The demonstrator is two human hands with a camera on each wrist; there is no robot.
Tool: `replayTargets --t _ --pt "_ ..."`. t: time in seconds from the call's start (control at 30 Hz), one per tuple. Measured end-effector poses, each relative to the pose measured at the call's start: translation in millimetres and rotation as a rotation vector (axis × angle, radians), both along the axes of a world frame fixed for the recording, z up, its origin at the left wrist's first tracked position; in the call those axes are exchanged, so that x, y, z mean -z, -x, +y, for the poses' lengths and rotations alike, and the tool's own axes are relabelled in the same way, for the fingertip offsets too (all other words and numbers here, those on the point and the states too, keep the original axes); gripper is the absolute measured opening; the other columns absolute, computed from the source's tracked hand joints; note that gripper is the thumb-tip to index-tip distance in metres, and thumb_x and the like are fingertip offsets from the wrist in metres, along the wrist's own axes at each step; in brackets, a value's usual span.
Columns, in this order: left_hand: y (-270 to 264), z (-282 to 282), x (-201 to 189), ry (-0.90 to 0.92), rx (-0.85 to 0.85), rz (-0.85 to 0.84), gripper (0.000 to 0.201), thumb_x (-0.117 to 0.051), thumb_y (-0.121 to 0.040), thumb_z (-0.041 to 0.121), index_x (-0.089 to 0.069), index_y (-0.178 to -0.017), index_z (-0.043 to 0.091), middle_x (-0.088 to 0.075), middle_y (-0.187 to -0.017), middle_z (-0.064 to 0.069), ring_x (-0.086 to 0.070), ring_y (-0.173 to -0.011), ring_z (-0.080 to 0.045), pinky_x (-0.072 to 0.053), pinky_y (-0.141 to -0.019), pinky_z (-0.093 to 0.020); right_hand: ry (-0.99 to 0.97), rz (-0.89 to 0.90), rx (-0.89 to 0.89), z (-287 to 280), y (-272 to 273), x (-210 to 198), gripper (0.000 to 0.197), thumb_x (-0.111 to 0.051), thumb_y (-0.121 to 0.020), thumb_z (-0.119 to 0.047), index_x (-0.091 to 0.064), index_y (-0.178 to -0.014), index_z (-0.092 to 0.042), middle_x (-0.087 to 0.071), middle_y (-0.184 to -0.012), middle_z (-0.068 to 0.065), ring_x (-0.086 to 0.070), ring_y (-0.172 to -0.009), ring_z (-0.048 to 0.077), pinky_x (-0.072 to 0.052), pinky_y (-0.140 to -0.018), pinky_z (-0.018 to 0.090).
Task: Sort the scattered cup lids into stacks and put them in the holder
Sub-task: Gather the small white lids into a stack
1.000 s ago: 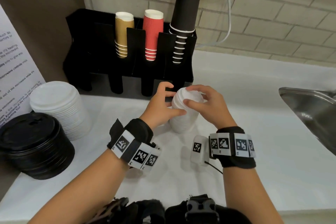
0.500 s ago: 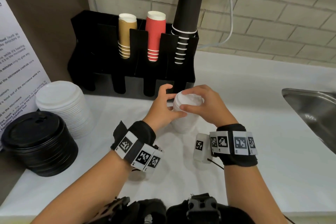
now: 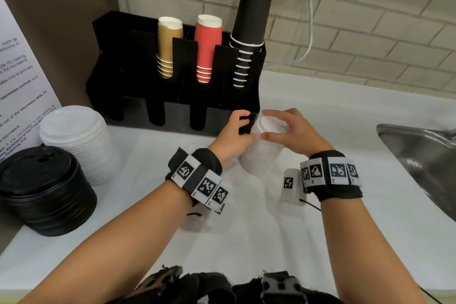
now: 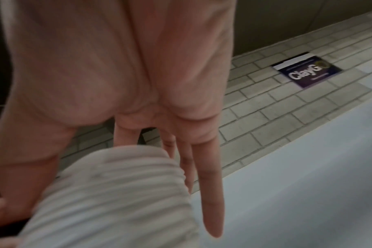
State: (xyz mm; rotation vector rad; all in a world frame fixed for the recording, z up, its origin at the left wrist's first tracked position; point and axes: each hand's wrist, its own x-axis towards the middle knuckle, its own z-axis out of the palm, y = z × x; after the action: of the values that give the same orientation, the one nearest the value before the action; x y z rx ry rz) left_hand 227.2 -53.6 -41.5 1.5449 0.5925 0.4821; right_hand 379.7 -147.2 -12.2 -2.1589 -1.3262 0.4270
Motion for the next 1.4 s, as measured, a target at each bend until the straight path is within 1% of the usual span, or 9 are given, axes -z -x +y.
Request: replayTargets --t 0.13,0.33,0.53,0.77,0.93,1.13,1.2,1.3,1.4 --pt "21.8 14.6 -6.0 0.049 -0.112 -0.031 0.035 -0.062 -0.095 0.014 -0.053 -0.127 0.022 -0.050 -0.138 -0.004 -0.051 -0.125 -0.019 -0.047 -0.098 -0.034 0.088 -0.031 -0.080 6.2 -2.0 -5.7 0.058 -0.074 -0.081 -0.035 -0.049 -0.133 -0.042 -0.034 -0.119 -0.003 -0.037 -0.112 0.011 -0.030 -0.093 0.022" --pt "78.2 32.6 -6.8 0.134 -0.181 -0.095 0.023 -0.058 -0.098 0.019 -0.060 -0.120 0.019 -0.061 -0.118 -0.001 -0.064 -0.111 -0.018 -0.052 -0.094 -0.031 0.230 -0.059 -0.157 8.5 -1.7 -14.3 0.078 -0.080 -0.074 -0.032 -0.037 -0.138 -0.048 -0.033 -0.124 -0.004 -0.039 -0.112 0.016 -0.034 -0.089 0.025" --pt "105.9 42.4 1.6 0.193 -0.207 -0.087 0.020 -0.057 -0.098 0.021 -0.063 -0.118 0.021 -0.063 -0.122 0.000 -0.066 -0.109 -0.019 -0.052 -0.094 -0.033 0.277 -0.112 -0.148 7.4 -1.5 -17.4 0.089 -0.083 -0.069 -0.038 -0.030 -0.139 -0.050 -0.035 -0.124 -0.007 -0.039 -0.112 0.017 -0.036 -0.088 0.029" --pt "114.2 46.6 7.3 0.229 -0.207 -0.079 0.021 -0.058 -0.098 0.021 -0.063 -0.118 0.021 -0.063 -0.123 0.001 -0.067 -0.107 -0.019 -0.053 -0.094 -0.033 0.286 -0.128 -0.134 13.8 -0.5 -14.5 0.086 -0.085 -0.066 -0.038 -0.036 -0.137 -0.045 -0.047 -0.130 -0.002 -0.044 -0.119 0.021 -0.038 -0.094 0.032" --pt "116.2 46.1 8.7 0.231 -0.191 -0.074 0.022 -0.058 -0.098 0.021 -0.062 -0.119 0.021 -0.062 -0.124 0.001 -0.067 -0.108 -0.019 -0.053 -0.095 -0.034 0.274 -0.151 -0.125 16.4 1.4 -12.5 0.081 -0.083 -0.068 -0.035 -0.038 -0.134 -0.044 -0.048 -0.122 -0.002 -0.046 -0.113 0.022 -0.039 -0.088 0.032" --pt "117.1 46.4 7.4 0.224 -0.179 -0.078 0.020 -0.059 -0.097 0.023 -0.064 -0.117 0.024 -0.062 -0.125 0.002 -0.067 -0.107 -0.016 -0.054 -0.090 -0.029 0.166 -0.231 -0.113 13.5 4.2 -39.9 0.076 -0.080 -0.069 -0.037 -0.039 -0.133 -0.043 -0.051 -0.123 0.001 -0.040 -0.118 0.024 -0.037 -0.096 0.037" --pt "114.6 43.7 3.1 0.201 -0.154 -0.100 0.021 -0.059 -0.097 0.028 -0.062 -0.118 0.029 -0.061 -0.129 0.002 -0.066 -0.108 -0.014 -0.053 -0.089 -0.028 0.096 -0.243 -0.159 16.1 13.5 -51.7 0.075 -0.080 -0.069 -0.037 -0.041 -0.132 -0.041 -0.052 -0.126 -0.001 -0.041 -0.119 0.022 -0.037 -0.098 0.031" --pt "108.6 34.9 -7.0 0.194 -0.054 -0.177 0.040 -0.062 -0.084 0.050 -0.055 -0.123 0.046 -0.053 -0.139 0.004 -0.063 -0.114 -0.014 -0.052 -0.091 -0.028 -0.051 -0.122 -0.269 26.6 42.8 -62.7 0.071 -0.082 -0.070 -0.030 -0.046 -0.131 -0.040 -0.052 -0.128 -0.012 -0.045 -0.116 0.006 -0.032 -0.085 -0.001" --pt "100.5 27.4 -10.7 0.290 0.037 -0.307 0.068 -0.059 -0.077 0.056 -0.040 -0.141 0.046 -0.048 -0.145 0.003 -0.061 -0.120 -0.024 -0.053 -0.096 -0.041 -0.097 0.035 -0.378 43.3 79.1 -60.3 0.069 -0.081 -0.074 -0.027 -0.045 -0.131 -0.038 -0.052 -0.124 -0.016 -0.049 -0.111 0.000 -0.039 -0.087 0.004"
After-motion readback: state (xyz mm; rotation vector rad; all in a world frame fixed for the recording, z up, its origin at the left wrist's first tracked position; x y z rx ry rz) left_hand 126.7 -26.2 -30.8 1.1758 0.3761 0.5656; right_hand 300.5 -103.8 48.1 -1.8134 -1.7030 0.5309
